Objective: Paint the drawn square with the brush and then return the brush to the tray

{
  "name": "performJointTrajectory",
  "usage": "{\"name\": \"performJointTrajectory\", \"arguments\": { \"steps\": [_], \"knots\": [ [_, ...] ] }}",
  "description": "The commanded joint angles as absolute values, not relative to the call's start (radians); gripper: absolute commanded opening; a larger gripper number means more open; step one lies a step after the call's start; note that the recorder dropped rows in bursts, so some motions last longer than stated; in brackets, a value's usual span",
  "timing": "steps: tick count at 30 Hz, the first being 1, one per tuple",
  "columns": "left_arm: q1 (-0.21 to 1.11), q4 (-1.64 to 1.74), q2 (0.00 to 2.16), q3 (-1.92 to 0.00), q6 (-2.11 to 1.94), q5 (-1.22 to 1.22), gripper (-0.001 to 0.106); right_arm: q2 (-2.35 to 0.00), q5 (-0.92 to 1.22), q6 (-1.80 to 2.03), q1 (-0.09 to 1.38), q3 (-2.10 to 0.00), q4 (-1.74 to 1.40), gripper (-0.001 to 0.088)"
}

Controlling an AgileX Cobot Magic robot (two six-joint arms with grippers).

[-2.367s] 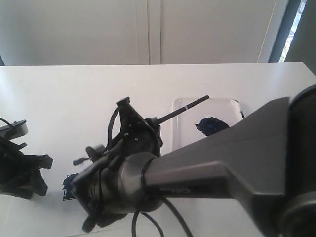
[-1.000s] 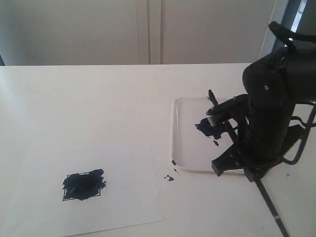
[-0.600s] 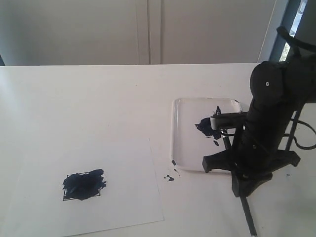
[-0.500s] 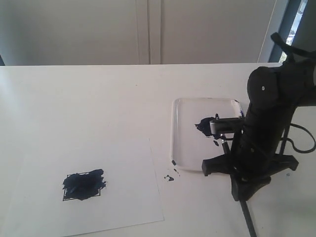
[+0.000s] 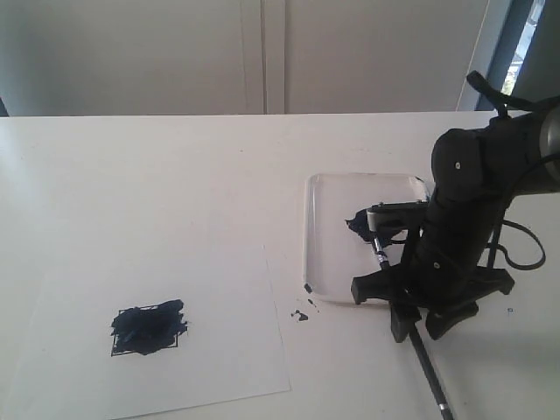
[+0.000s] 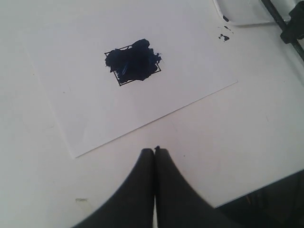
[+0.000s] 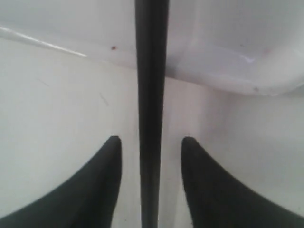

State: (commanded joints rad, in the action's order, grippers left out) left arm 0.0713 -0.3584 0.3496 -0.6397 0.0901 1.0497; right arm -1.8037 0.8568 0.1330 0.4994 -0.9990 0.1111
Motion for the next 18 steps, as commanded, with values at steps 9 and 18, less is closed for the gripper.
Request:
{"name": "performJointTrajectory", "arguments": {
  "steps": [9, 18],
  "knots": [
    [0.069, -0.346, 0.203, -0.640, 0.079, 1.046, 0.000, -1.293, 0.429, 0.022, 0.589, -0.866, 0.076, 0.0583],
    [-0.041, -0.432, 0.035, -0.615, 0.178, 0.867, 0.000, -0.841, 0.028, -0.099, 0.679, -0.716, 0.074, 0.0493]
  ]
}}
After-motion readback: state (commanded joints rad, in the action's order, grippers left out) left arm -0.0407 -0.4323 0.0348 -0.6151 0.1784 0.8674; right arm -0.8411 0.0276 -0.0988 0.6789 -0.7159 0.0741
